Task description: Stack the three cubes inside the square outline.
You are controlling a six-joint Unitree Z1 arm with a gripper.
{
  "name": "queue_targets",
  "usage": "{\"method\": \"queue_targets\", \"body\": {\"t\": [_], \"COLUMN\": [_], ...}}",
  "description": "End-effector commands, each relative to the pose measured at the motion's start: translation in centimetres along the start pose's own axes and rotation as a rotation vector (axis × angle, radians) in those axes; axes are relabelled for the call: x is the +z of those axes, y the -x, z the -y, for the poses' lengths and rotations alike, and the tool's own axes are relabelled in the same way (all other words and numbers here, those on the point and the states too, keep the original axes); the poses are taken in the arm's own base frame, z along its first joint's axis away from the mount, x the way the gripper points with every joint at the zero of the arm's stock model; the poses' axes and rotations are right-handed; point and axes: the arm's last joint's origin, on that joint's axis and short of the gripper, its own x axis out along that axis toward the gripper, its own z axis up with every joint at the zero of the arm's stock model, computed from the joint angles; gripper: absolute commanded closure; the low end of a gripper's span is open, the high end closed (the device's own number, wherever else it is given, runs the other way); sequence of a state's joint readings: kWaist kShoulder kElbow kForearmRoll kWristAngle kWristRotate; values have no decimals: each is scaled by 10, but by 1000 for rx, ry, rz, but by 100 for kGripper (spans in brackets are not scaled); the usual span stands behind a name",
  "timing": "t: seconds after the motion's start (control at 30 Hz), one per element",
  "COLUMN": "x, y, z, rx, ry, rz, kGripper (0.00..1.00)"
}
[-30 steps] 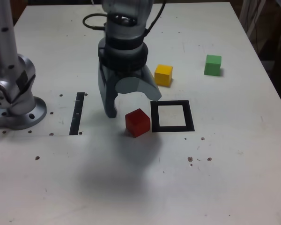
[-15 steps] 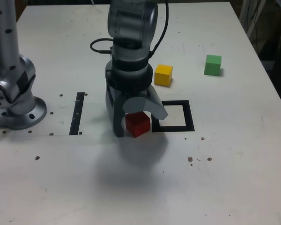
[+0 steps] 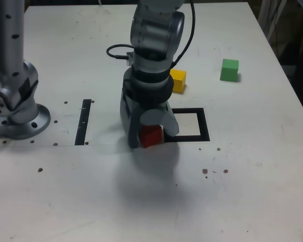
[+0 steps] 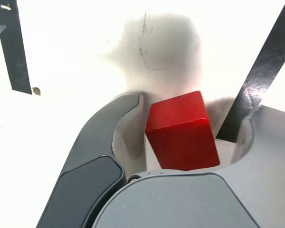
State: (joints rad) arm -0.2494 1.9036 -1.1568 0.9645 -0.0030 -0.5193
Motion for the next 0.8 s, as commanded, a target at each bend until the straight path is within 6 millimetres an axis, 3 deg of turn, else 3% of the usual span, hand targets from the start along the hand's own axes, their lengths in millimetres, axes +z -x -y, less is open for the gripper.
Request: {"method": "queue_targets", "body": {"t": [0.0, 0.3, 0.6, 0.77], "x": [0, 6, 15, 29], "y": [1, -1, 37, 41], "z": [0, 3, 6, 11], "rx": [-2, -7, 9, 22], "ry": [2, -28, -190, -277], "rz": [9, 6, 65, 108], "kGripper": [64, 80, 85, 86]}}
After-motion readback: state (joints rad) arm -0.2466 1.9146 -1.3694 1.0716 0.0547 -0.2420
